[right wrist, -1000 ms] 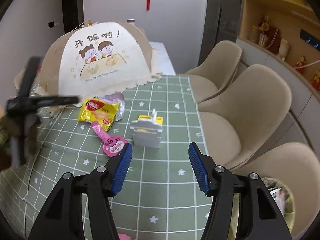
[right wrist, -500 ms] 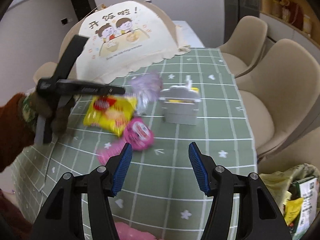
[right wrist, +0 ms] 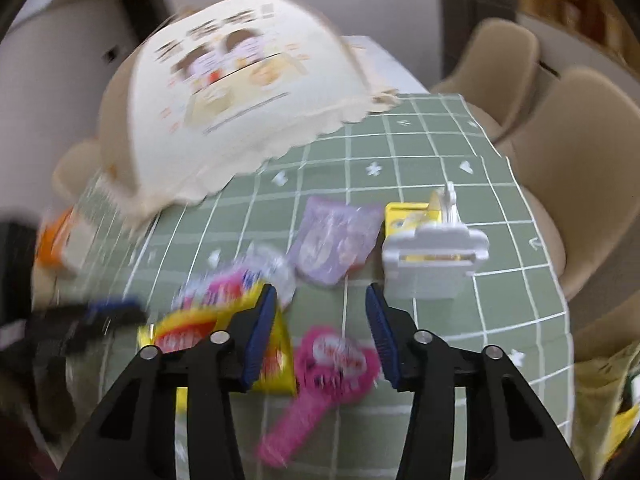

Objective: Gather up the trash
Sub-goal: 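Grasp the pink candy packet and yellow wrapper together with the left gripper, then close the right gripper on the pink lollipop while the left gripper holds the packets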

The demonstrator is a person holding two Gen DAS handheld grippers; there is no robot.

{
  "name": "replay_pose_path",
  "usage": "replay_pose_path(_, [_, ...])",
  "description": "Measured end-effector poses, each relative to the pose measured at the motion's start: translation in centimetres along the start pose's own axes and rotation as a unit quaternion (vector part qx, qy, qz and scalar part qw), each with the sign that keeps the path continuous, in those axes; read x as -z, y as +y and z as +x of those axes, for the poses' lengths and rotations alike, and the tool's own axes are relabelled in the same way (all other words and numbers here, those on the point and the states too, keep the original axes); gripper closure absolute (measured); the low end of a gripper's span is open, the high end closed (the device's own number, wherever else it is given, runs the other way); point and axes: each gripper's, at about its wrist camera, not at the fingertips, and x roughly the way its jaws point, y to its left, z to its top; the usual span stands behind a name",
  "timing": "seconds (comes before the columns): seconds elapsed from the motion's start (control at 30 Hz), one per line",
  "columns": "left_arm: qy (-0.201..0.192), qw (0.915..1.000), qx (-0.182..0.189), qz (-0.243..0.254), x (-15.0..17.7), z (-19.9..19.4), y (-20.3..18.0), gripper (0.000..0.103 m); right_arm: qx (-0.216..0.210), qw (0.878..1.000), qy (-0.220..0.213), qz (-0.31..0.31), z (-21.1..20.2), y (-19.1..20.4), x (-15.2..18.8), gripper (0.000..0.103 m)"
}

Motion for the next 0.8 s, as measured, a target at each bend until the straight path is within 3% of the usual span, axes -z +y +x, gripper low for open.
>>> replay_pose_path(0.07, [-0.01, 0.9999, -0.001, -0.011, 0.0, -0.6, 0.3, 0.065, 0.014, 0.999, 0.008, 0.034, 1.5, 0.0, -0.8, 0.065])
replay_pose_path(0.23, [-0.028, 0.9996, -0.011, 0.0, -0.4, -1.6, 1.1, 0.06, 0.053, 0.997, -0.001, 0.051, 3.6, 0.1, -1.8, 0.068])
replay_pose_path(0.3, [-0.03, 0.9995, -0.003, 0.001, -0.8, -1.6, 1.4, 0.059, 0.051, 0.997, 0.01, 0.048, 4.4, -0.3, -1.8, 0.077])
replay_pose_path(0.37, [-0.032, 0.9994, 0.012, 0.007, -1.5, -1.3, 1.3, 0.056, 0.018, 0.998, 0.028, 0.059, 4.8, -1.0, -1.4, 0.091])
replay_pose_path(0.5, [-0.01, 0.9989, 0.027, 0.038, -2.7, 0.9, -0.1, 0.052, -0.005, 0.999, 0.026, 0.039, 2.7, -1.2, 0.0, 0.099])
replay_pose_path(0.7, [0.014, 0.9971, 0.023, 0.071, -2.9, 3.8, -2.7, 0.052, 0.019, 1.0, 0.007, 0.012, -1.8, -2.0, 2.6, 0.099])
replay_pose_path(0.77, [0.022, 0.997, 0.017, 0.072, -2.7, 4.6, -3.3, 0.061, 0.02, 0.999, 0.003, 0.026, -2.9, -2.9, 3.3, 0.099])
replay_pose_path(0.8, [0.025, 0.9972, 0.016, 0.068, -2.6, 4.8, -3.4, 0.075, 0.01, 0.999, 0.002, 0.033, -3.1, -3.2, 3.4, 0.099])
